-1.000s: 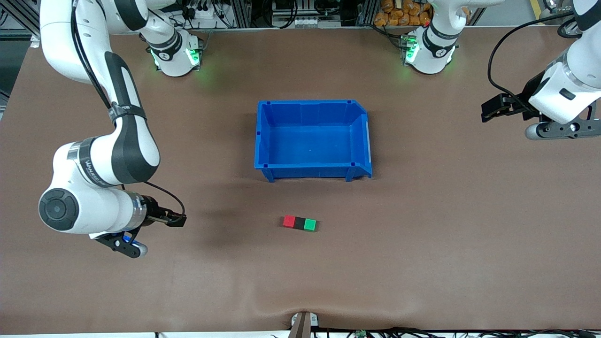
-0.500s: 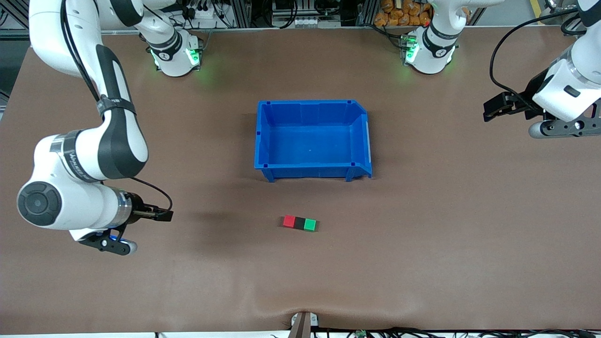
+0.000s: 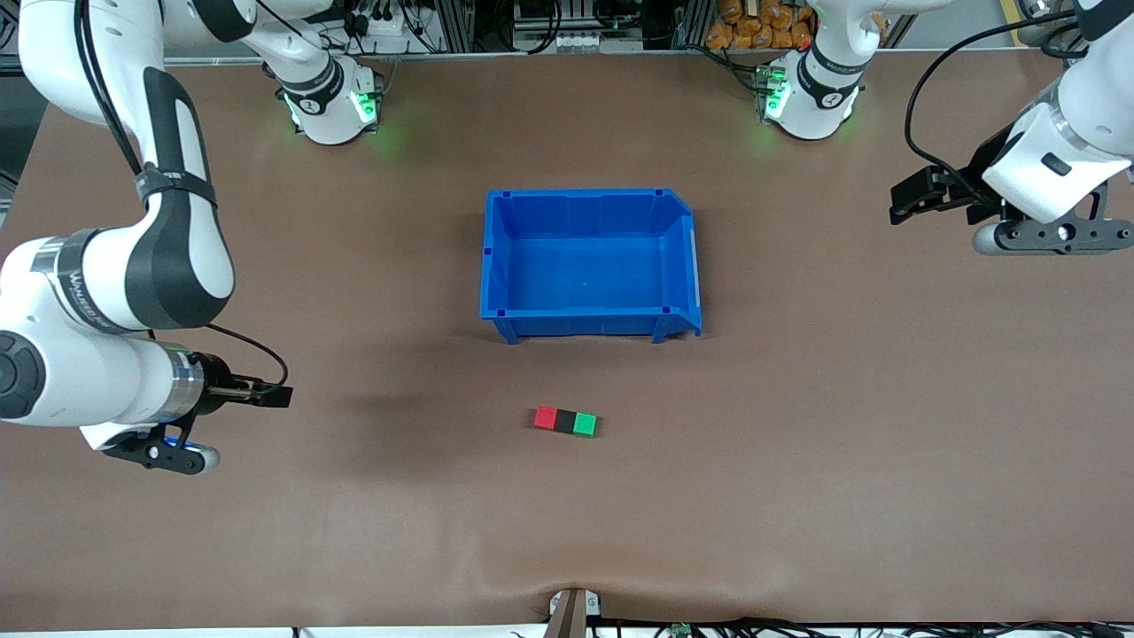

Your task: Attach green and red cubes to black cube

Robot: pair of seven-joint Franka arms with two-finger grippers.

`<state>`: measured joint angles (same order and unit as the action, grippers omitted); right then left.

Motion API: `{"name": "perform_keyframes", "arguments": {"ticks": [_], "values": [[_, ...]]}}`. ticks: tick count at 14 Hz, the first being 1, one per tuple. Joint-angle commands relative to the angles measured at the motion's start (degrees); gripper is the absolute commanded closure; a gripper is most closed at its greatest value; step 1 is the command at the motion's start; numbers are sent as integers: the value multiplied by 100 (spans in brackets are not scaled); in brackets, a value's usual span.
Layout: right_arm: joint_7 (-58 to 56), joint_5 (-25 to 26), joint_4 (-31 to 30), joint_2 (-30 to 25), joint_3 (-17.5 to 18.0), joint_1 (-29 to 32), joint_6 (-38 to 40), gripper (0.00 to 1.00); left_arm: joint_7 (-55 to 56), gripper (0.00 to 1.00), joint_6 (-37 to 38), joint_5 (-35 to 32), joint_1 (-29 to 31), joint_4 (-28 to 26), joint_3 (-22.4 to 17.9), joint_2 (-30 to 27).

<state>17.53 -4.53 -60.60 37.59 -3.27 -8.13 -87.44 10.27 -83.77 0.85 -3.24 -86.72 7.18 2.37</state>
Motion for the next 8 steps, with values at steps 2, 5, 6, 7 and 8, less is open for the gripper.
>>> {"name": "perform_keyframes", "arguments": {"ticks": [2, 5, 6, 7, 8], "values": [[-451, 84, -110, -313, 221, 207, 60, 0, 2, 0, 71, 99, 51, 111, 11, 18], [-470, 101, -128, -454, 204, 189, 86, 0, -34, 0, 71, 55, 69, 111, 2, 53], [-496, 101, -128, -498, 204, 207, 139, 0, -33, 0, 71, 55, 61, 111, -6, 62], [-609, 119, -128, -551, 195, 224, 174, 0, -33, 0, 71, 38, 61, 111, -7, 62], [-732, 136, -136, -569, 204, 268, 174, 0, -33, 0, 71, 29, 61, 111, -7, 88]]}}
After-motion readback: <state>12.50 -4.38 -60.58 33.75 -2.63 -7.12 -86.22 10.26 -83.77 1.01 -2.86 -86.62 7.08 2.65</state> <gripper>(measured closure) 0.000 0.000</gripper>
